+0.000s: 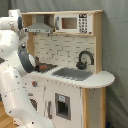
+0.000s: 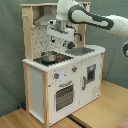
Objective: Play with the kitchen
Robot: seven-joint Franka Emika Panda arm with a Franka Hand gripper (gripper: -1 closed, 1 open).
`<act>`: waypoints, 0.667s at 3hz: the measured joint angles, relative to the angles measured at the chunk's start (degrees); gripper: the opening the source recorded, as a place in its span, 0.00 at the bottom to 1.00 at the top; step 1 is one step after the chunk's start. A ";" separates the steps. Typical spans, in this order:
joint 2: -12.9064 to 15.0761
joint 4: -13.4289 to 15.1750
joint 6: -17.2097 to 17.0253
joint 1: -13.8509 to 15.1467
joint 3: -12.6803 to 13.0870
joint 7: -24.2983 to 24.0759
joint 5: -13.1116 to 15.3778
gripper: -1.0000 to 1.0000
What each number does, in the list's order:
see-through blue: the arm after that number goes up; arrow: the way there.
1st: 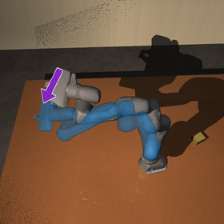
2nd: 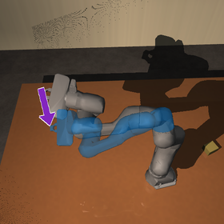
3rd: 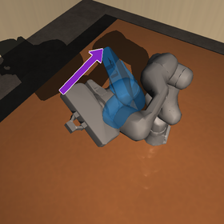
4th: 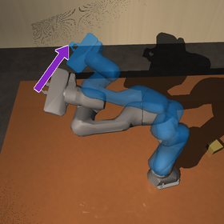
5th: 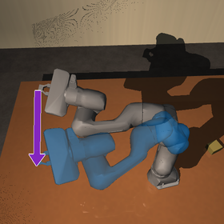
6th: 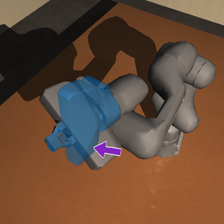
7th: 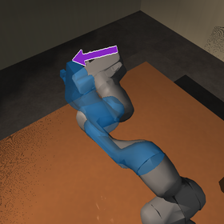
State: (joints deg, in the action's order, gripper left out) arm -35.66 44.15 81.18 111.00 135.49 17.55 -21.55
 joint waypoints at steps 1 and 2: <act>-3.16 0.03 4.33 2.34 -0.14 0.15 0.07 1.00; -6.35 0.15 -0.48 3.16 -0.18 0.25 0.08 1.00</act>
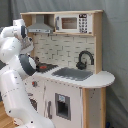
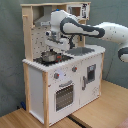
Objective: Play with the kitchen
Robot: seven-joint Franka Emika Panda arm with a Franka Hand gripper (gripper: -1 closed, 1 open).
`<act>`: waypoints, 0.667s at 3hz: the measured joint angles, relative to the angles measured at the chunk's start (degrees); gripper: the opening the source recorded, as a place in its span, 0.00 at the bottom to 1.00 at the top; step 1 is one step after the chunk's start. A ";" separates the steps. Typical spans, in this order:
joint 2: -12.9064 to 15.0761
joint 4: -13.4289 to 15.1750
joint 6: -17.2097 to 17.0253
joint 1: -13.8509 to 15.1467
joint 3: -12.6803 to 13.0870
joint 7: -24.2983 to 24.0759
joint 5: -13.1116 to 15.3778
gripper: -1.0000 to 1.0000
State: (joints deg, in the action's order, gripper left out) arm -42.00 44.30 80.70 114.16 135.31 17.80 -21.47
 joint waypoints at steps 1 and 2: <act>-1.51 -0.01 -1.04 1.70 0.02 5.35 0.07 1.00; -3.00 -0.07 -1.04 1.69 0.12 9.69 0.07 1.00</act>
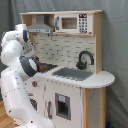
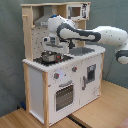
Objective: Play with the kitchen
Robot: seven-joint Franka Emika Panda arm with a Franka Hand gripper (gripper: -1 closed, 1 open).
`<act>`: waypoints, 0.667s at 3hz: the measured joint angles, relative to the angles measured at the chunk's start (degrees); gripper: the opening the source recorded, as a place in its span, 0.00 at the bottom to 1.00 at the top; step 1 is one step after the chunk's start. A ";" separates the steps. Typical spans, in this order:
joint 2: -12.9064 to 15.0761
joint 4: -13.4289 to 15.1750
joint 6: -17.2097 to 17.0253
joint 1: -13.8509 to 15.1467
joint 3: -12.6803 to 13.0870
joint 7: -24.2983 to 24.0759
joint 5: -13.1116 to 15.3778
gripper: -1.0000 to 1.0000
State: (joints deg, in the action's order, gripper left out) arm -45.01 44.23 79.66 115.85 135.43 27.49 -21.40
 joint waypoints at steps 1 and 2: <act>0.00 0.00 0.00 0.00 0.00 0.04 0.00 0.00; 0.38 -1.49 -2.47 -0.01 -0.65 0.62 0.09 0.00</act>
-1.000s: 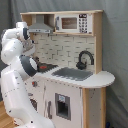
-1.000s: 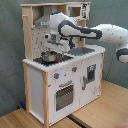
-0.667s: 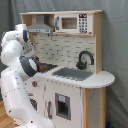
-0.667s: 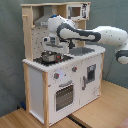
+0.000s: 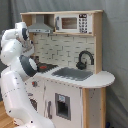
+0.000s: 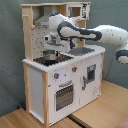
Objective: Play with the kitchen
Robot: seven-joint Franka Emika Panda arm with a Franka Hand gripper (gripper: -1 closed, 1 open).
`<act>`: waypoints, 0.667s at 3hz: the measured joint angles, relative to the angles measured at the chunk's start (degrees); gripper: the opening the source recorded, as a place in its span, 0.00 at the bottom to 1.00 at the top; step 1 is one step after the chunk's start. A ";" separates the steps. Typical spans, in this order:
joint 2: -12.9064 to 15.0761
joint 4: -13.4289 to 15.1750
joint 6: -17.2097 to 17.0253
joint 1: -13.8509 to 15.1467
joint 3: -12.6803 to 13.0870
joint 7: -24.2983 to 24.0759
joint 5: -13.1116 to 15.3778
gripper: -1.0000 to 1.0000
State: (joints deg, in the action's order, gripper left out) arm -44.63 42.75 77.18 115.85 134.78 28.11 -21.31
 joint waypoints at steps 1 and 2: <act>1.84 -2.30 -4.78 0.00 -1.70 -0.02 0.43 0.00; 3.12 -2.32 -9.94 0.01 -2.01 -0.73 2.92 0.00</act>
State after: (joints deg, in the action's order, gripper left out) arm -41.51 40.43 67.24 115.85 132.78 27.38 -18.38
